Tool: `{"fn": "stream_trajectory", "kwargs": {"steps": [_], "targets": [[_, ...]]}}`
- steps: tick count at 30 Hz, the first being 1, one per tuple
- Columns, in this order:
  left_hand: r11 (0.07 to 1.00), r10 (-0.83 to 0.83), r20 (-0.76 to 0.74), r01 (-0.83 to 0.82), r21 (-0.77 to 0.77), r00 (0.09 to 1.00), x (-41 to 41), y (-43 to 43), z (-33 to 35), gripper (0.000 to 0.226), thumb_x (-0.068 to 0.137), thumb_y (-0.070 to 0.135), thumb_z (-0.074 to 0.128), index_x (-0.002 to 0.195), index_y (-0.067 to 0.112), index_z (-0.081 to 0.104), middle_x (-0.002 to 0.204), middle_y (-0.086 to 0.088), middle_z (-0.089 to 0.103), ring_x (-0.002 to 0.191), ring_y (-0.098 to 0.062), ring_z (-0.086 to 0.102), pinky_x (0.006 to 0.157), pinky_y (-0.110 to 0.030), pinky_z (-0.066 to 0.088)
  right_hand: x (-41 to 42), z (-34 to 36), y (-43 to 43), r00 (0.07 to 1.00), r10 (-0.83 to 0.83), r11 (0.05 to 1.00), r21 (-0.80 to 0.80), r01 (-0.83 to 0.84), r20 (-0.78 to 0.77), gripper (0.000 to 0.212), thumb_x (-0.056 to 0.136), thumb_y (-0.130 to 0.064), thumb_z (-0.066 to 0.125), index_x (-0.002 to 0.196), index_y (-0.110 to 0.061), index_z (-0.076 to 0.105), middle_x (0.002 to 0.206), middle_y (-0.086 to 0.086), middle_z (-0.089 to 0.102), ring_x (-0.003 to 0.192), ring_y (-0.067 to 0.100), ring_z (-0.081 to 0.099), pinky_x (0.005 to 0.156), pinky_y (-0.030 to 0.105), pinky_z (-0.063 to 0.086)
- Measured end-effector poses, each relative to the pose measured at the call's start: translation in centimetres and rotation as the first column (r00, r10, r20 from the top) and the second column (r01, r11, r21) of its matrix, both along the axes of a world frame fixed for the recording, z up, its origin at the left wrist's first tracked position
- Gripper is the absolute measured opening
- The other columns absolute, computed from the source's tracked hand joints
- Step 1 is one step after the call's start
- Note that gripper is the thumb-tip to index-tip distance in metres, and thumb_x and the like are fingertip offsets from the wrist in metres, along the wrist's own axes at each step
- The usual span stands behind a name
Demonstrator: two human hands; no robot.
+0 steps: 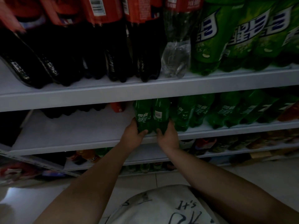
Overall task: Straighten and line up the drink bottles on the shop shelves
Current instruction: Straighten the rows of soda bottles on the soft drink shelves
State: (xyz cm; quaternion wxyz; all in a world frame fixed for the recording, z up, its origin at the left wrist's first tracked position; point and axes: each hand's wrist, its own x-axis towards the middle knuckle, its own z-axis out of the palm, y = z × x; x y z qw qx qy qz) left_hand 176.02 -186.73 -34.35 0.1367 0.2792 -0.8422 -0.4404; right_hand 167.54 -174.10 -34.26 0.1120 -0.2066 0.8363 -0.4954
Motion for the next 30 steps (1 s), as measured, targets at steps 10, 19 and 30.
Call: {"fn": "stream_trajectory", "kwargs": {"steps": [10,19,30], "targets": [[1.000,-0.013,-0.013,0.013,-0.022,1.000,0.1,-0.1,0.0,0.061,0.088,0.018,0.066,0.138,0.005,0.034,0.132,-0.011,0.054,0.115,-0.018,0.053,0.093,-0.020,0.038,-0.1,-0.4,0.1,1.000,0.019,1.000,0.005,-0.019,-0.012,0.079,0.085,-0.017,0.064,0.149,-0.011,0.019,0.145,0.011,0.038,0.128,0.025,0.041,0.106,0.029,0.033],[0.998,-0.043,0.003,0.043,-0.044,0.999,0.2,-0.4,-0.1,0.064,0.089,0.021,0.066,0.141,0.008,0.031,0.133,-0.010,0.054,0.114,-0.014,0.052,0.094,-0.020,0.037,-0.2,-0.3,0.1,0.998,0.045,0.999,0.002,-0.045,-0.038,0.077,0.083,-0.014,0.064,0.147,-0.007,0.023,0.144,0.013,0.038,0.128,0.027,0.042,0.105,0.032,0.035],[0.996,-0.045,0.028,0.047,-0.070,0.999,0.1,-0.4,0.0,0.065,0.088,0.021,0.066,0.141,0.007,0.031,0.136,-0.010,0.051,0.122,-0.023,0.051,0.098,-0.022,0.035,-0.4,-1.2,0.9,0.994,0.052,0.999,0.008,-0.052,-0.095,0.069,0.086,-0.018,0.064,0.145,-0.012,0.029,0.140,0.009,0.044,0.123,0.023,0.045,0.099,0.019,0.029]]}}
